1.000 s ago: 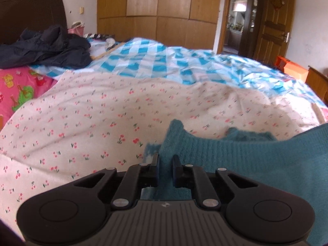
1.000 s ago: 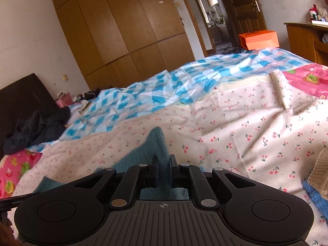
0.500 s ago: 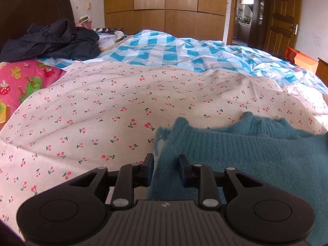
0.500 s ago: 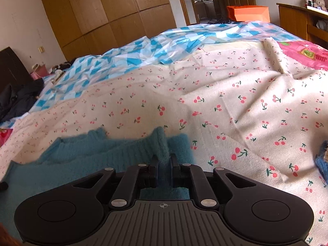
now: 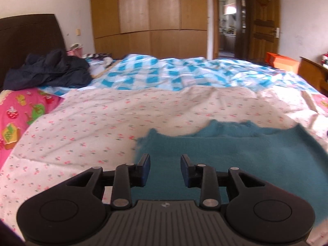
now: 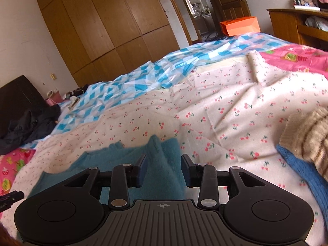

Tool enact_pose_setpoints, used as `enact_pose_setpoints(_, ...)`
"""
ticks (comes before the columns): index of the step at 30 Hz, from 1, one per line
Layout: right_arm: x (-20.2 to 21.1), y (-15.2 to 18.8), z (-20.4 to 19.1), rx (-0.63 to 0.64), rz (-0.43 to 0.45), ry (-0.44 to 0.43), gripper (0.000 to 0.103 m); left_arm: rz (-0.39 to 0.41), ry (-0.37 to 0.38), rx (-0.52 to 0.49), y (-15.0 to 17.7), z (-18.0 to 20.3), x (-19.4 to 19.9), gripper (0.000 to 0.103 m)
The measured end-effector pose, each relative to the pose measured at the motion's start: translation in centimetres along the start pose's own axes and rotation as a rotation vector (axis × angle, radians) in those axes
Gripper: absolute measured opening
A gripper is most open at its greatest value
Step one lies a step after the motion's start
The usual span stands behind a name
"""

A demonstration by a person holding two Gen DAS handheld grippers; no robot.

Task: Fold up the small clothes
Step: 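Open both grippers and withdraw from the folded sweater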

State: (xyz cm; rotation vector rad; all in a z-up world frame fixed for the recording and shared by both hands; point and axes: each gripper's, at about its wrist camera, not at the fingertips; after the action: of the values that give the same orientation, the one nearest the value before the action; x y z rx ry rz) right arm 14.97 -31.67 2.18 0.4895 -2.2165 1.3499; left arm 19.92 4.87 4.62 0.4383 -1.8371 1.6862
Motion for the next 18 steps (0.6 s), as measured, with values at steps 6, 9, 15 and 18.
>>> enact_pose_setpoints(6,-1.2,4.0,3.1,-0.104,-0.095,0.065,0.038,-0.052,0.143,-0.075,2.5,6.6,1.1,0.038)
enact_pose_setpoints(9,-1.3,4.8,4.9,-0.21,-0.08,-0.004,0.038,-0.084,0.17,-0.145,3.8,9.8,1.4,0.038)
enact_pose_setpoints(15,-0.8,5.3,6.8,-0.269,-0.049,-0.082,0.037,-0.062,0.19,-0.321,6.4,14.6,4.2,0.039)
enact_pose_setpoints(18,-0.9,5.2,7.2,-0.276,-0.058,-0.113,0.037,-0.057,0.193,-0.421,8.2,16.8,5.4,0.039)
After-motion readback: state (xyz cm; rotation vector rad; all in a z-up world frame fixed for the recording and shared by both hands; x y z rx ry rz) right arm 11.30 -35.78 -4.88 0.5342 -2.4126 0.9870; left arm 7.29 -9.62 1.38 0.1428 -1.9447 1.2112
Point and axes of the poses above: each gripper's, at about its wrist camera, not at the fingertips, and x roughly against the way its jaws point, z to its right, y to its underside, and after that the axes turned 4 degrees about -z, right-handed
